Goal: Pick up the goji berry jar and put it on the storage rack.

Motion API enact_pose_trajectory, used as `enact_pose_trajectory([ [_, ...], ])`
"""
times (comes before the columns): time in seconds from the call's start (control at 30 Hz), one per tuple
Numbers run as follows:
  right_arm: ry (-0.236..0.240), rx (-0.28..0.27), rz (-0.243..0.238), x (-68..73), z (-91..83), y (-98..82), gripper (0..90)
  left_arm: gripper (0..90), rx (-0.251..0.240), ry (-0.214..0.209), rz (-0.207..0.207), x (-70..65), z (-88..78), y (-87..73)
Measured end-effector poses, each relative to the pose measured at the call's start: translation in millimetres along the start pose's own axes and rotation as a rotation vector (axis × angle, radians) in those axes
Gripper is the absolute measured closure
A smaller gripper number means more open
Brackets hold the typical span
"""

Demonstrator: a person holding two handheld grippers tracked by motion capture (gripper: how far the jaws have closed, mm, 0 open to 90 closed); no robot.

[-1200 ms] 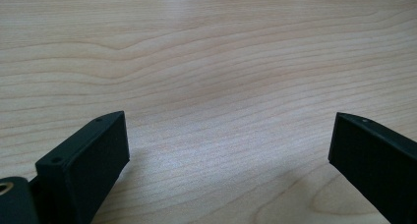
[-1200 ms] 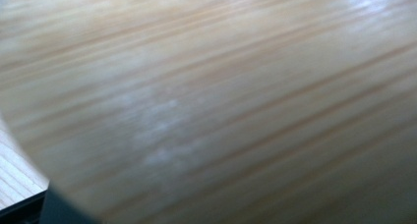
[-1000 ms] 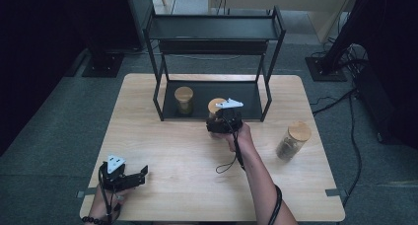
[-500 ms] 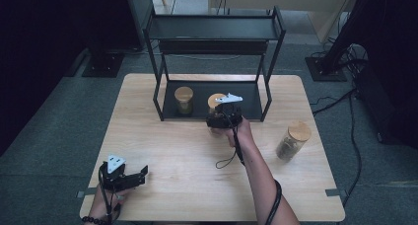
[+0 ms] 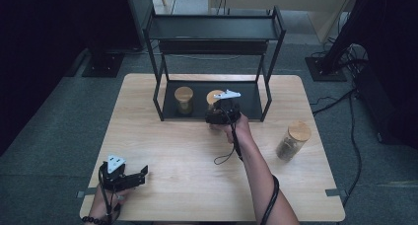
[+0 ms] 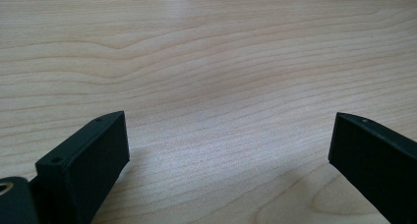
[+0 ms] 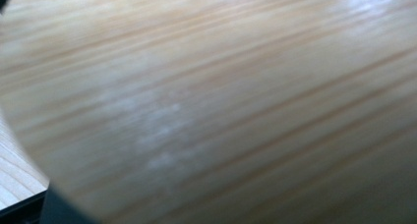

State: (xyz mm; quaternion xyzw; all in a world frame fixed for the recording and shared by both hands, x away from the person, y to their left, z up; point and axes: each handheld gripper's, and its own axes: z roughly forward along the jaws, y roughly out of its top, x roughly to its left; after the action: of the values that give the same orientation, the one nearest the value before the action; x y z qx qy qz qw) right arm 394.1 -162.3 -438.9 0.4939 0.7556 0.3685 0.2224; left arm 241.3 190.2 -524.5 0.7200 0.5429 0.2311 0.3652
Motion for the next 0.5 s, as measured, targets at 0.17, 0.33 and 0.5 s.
enact_pose_trajectory([
  [0.17, 0.001, 0.002, 0.001, -0.4, 2.8, 2.5, 25.0, 2.1, -0.001, 0.001, -0.002, 0.1, 0.0, 0.0],
  [0.33, 0.000, 0.003, 0.005, -1.1, 6.0, 5.2, 25.0, 2.1, 0.000, 0.002, -0.001, -0.1, 0.0, 0.0],
  [0.5, -0.001, 0.005, 0.003, -1.5, 9.6, 8.4, 25.0, 2.1, -0.002, -0.003, -0.004, 0.3, -0.2, 0.0],
])
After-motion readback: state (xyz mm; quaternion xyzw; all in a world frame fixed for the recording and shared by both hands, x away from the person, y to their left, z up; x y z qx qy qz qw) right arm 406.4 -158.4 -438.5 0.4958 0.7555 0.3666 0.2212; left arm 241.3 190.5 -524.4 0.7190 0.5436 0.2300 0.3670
